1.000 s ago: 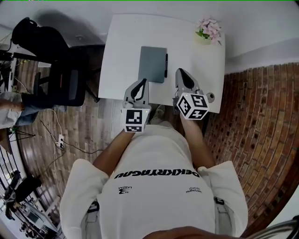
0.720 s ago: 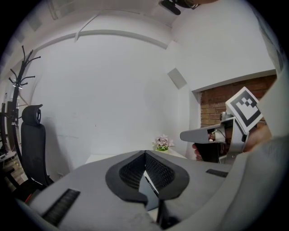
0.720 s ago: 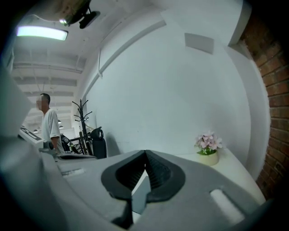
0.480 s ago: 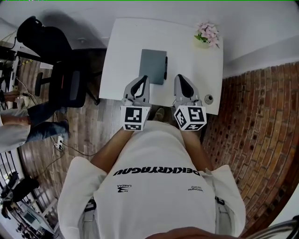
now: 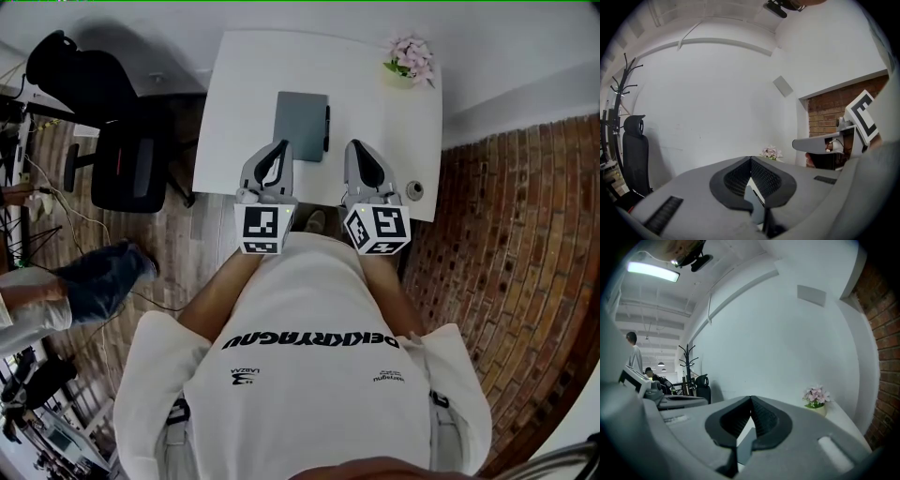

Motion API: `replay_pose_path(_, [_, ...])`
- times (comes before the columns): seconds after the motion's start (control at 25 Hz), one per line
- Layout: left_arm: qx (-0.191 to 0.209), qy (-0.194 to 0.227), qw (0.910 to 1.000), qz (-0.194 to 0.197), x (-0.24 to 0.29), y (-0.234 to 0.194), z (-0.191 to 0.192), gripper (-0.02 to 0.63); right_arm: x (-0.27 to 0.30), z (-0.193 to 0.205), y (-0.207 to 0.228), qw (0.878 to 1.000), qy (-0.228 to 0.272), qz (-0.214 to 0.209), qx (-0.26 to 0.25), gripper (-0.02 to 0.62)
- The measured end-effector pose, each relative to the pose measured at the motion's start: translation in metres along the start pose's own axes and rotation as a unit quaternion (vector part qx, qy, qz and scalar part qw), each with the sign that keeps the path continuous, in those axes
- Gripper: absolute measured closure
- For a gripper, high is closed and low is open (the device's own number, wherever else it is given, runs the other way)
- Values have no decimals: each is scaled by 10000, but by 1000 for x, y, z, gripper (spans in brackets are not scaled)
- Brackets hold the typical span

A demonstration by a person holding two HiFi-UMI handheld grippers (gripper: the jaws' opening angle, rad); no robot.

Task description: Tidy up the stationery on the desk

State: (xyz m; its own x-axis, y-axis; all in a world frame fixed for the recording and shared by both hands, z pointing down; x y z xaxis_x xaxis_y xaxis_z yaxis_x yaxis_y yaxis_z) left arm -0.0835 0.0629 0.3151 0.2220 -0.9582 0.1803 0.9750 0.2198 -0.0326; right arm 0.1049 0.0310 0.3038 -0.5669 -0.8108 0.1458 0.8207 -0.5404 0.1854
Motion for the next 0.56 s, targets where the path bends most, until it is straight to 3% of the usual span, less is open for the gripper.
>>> replay_pose_path(0.56, [-6, 63, 10000, -63, -3, -4, -1, 609, 2, 0, -3, 10000, 30, -19, -25, 603])
Point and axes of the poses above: the fingertips, and each gripper's own axes: x forward along the fingers, y to its right, z out of its underside, the point moved 9 cm from there along -x, backward along the fingers, and after that the axes turned 2 degrees about -z, right-handed, at the moved point
